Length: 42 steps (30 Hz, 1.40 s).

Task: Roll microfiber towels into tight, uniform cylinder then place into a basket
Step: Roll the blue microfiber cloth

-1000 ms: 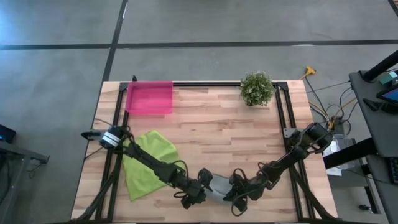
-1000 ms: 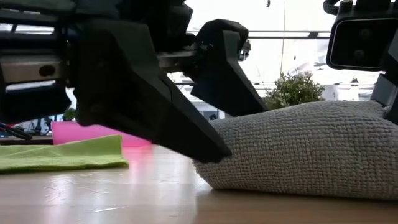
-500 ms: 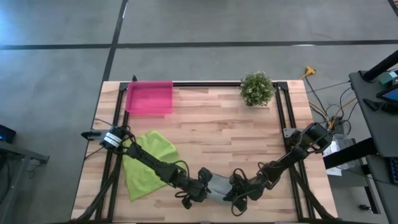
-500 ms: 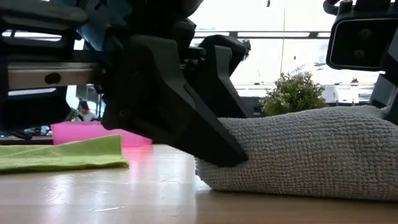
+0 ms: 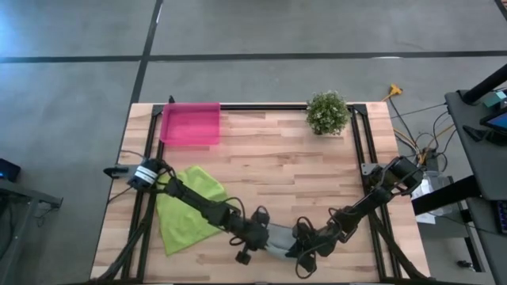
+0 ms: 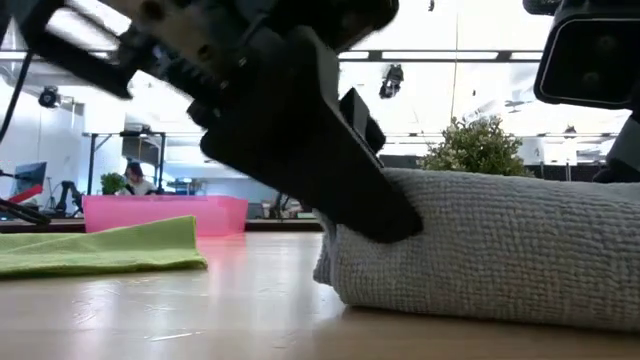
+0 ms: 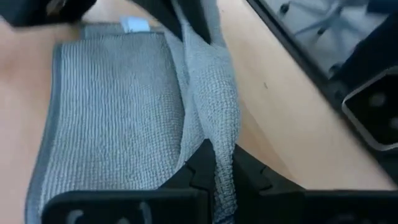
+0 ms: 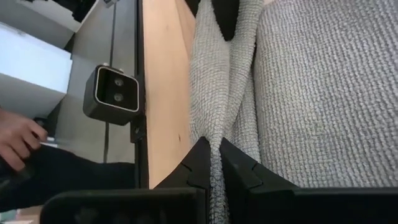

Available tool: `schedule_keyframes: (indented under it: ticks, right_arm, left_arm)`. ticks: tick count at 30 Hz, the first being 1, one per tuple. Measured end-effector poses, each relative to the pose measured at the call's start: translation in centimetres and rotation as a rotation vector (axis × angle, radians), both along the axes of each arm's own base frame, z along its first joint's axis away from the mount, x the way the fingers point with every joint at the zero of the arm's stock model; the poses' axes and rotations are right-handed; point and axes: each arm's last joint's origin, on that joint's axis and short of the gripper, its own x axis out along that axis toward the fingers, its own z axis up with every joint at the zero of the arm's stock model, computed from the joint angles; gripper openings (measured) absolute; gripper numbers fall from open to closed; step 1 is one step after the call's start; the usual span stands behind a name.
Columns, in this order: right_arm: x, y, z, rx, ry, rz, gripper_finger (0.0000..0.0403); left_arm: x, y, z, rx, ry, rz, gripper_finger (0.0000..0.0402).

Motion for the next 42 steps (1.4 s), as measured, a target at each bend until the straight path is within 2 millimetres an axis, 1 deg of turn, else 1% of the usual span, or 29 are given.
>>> schedule_keyframes:
  ticks: [4, 6, 9, 12, 16, 19, 23, 26, 30, 37, 40, 42]
  right_arm:
    - [0.1, 0.1, 0.5, 0.002, -0.019, 0.008, 0.0015]
    - [0.1, 0.1, 0.6, 0.002, -0.022, 0.009, 0.0026]
    - [0.0, 0.1, 0.6, 0.001, -0.024, 0.013, 0.0059]
    - [0.0, 0.1, 0.8, 0.002, -0.029, 0.014, 0.0104]
    - [-0.1, 0.0, 1.2, -0.014, -0.029, 0.025, 0.0156]
    - [-0.1, 0.1, 1.4, -0.025, -0.02, 0.049, 0.0178]
    - [0.2, 0.4, 1.9, -0.028, -0.04, 0.084, 0.0183]
    - [0.4, 0.7, 2.3, -0.037, -0.062, 0.099, 0.0176]
    - [0.8, 1.0, 3.1, -0.093, -0.063, 0.127, 0.0163]
    - [1.0, 1.2, 4.5, -0.301, 0.046, 0.196, 0.0146]
    - [1.3, 1.4, 5.1, -0.379, 0.061, 0.205, 0.0146]
    - [1.7, 1.5, 5.7, -0.42, 0.04, 0.205, 0.0146]
  left_arm:
    - [0.5, 1.1, 0.1, -0.142, 0.076, 0.033, 0.0009]
    - [0.7, 1.6, 0.1, -0.194, 0.108, 0.044, 0.0009]
    - [1.0, 2.6, -0.1, -0.267, 0.179, 0.055, 0.0009]
    - [1.1, 3.1, -0.7, -0.317, 0.235, 0.051, 0.0009]
    - [1.2, 3.2, -1.4, -0.368, 0.292, 0.052, 0.0009]
    - [1.3, 3.1, -1.9, -0.404, 0.33, 0.076, 0.0009]
    - [1.3, 3.2, -1.9, -0.431, 0.354, 0.103, 0.0009]
    - [1.4, 3.3, -1.8, -0.446, 0.362, 0.11, 0.0009]
    - [1.5, 3.6, -1.7, -0.494, 0.398, 0.128, 0.0009]
    - [1.7, 4.1, -1.6, -0.535, 0.425, 0.127, 0.0009]
    - [1.7, 4.1, -1.5, -0.552, 0.432, 0.116, 0.0009]
    - [1.8, 4.1, -1.5, -0.56, 0.434, 0.12, 0.0009]
